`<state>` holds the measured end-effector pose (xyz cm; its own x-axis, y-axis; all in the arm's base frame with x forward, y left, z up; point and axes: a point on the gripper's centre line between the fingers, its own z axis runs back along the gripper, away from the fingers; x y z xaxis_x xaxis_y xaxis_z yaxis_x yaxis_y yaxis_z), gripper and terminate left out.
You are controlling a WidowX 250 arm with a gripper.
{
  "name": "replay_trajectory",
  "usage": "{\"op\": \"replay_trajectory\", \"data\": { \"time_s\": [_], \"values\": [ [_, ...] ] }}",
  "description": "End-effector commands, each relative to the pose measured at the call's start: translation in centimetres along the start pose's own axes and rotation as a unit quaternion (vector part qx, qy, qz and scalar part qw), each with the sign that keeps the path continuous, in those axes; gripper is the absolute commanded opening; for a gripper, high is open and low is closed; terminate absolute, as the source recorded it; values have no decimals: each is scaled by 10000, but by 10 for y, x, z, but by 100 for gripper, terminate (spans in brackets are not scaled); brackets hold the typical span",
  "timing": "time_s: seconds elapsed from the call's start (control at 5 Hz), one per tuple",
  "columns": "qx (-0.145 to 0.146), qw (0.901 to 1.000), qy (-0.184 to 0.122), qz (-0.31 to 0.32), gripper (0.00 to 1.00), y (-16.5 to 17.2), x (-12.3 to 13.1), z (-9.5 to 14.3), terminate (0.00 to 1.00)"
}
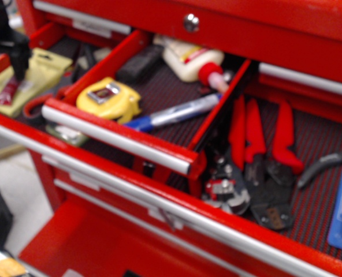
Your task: Pick up glue and put into drawer
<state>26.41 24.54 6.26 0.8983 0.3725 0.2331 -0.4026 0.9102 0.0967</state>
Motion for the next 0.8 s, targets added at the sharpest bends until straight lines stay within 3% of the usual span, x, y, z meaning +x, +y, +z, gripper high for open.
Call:
{"op": "replay_trajectory", "data": {
  "time_s": [0.0, 0.2, 0.6],
  "values": [
    [-160, 9994, -279, -152, 100, 4, 1, -14, 0],
    [-80, 9993, -110, -338, 0, 4, 3, -8, 0],
    [414, 9928, 399, -1046, 0, -31, 10, 80, 0]
  ]
}}
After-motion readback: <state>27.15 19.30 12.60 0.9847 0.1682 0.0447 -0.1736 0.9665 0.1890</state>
